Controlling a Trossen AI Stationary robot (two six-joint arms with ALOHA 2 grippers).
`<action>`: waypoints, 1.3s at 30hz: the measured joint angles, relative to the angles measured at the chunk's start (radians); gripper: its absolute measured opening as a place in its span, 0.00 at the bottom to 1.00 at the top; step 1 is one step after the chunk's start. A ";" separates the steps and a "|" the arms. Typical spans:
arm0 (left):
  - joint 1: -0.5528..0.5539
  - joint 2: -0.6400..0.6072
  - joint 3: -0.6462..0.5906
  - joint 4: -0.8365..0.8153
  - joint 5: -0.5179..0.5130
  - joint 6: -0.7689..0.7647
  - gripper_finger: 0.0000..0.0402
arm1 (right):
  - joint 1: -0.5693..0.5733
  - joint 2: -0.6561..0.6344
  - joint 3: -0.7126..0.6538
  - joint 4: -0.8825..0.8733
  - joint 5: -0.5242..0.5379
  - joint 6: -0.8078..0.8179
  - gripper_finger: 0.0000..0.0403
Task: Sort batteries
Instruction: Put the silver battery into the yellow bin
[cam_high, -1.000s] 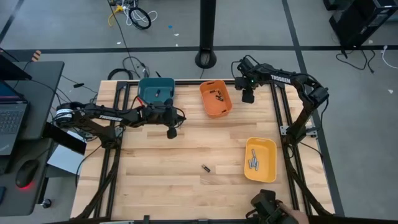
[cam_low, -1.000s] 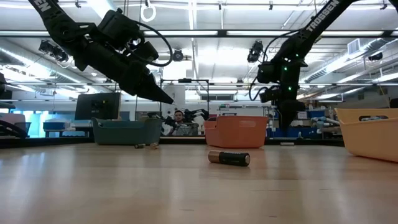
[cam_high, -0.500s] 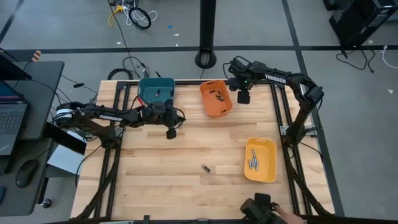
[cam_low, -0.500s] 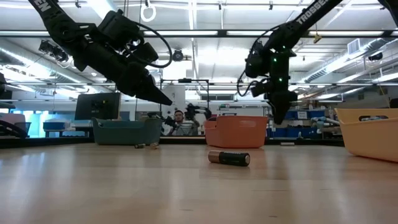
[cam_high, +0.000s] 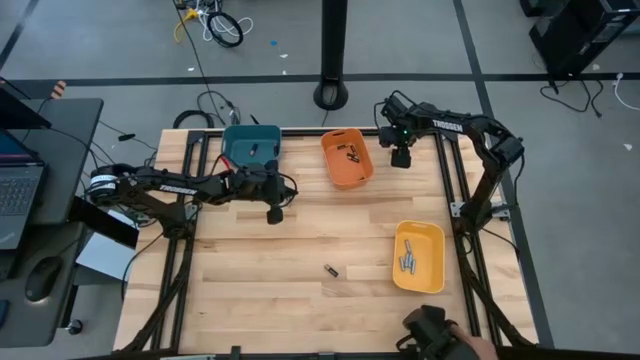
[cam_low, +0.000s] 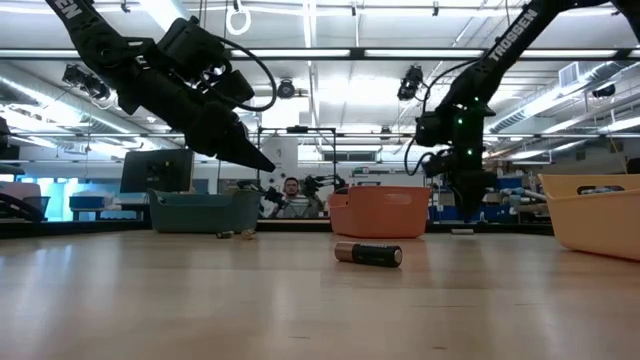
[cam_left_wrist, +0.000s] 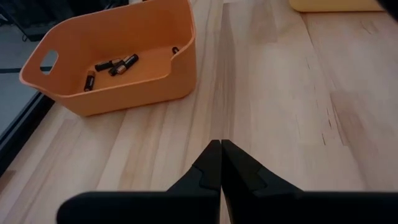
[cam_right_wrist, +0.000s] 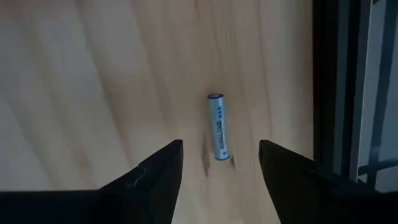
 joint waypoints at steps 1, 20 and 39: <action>0.000 0.000 0.000 0.000 0.000 0.004 0.03 | -0.007 0.000 -0.008 0.011 -0.001 -0.010 0.55; 0.000 0.000 0.000 -0.003 0.000 0.008 0.03 | -0.024 0.147 0.044 0.010 -0.024 -0.036 0.54; 0.000 0.000 0.000 -0.020 0.000 0.009 0.03 | -0.001 0.153 0.066 -0.040 -0.023 -0.080 0.11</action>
